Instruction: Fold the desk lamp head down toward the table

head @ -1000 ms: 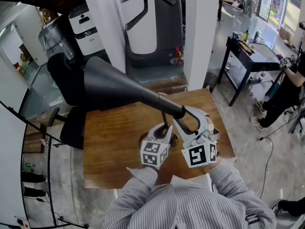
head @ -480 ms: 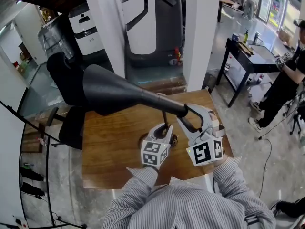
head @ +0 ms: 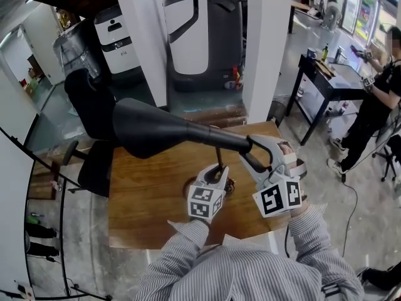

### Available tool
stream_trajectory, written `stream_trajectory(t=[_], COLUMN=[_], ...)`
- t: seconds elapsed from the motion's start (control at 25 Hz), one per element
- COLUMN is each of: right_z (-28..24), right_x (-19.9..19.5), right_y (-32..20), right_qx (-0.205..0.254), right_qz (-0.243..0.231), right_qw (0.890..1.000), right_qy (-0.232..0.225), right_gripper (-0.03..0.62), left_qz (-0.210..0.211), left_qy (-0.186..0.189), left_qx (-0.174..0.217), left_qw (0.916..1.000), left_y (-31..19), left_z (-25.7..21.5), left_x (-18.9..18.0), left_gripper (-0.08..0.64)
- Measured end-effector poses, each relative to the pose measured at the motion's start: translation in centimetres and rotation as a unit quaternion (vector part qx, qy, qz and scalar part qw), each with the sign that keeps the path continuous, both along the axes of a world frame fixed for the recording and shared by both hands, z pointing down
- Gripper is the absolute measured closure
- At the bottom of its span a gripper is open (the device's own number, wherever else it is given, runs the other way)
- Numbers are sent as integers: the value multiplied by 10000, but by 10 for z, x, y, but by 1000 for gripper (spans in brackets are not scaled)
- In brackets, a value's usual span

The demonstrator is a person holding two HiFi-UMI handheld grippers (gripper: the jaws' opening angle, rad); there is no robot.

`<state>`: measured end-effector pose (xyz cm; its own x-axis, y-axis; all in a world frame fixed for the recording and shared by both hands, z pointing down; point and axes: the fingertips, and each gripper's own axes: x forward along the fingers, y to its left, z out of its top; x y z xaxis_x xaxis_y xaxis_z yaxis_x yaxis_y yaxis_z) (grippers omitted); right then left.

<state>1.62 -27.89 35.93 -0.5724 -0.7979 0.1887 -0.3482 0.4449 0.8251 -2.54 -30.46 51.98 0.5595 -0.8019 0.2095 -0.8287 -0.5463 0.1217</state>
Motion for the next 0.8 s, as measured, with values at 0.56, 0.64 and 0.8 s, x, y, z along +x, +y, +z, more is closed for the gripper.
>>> stream_trajectory(t=[0.56,0.64,0.8], right_z=[-21,-25,-32], right_x=[5,6,5], right_y=[-1,-1,0], right_qx=[138,206,350], right_qz=[-146,-195,-314], right_qw=[9895,9862,9785], right_qy=[1435,1629,2006], right_gripper=[400,400,400], left_qz=[106,133,151], left_qy=[-62,-79,-96], left_qx=[-1,-8,-5], left_qw=[9999,9999,9998], left_y=[0,-1,0], left_z=[1,1,1], left_x=[0,0,0], left_gripper=[503,503,503])
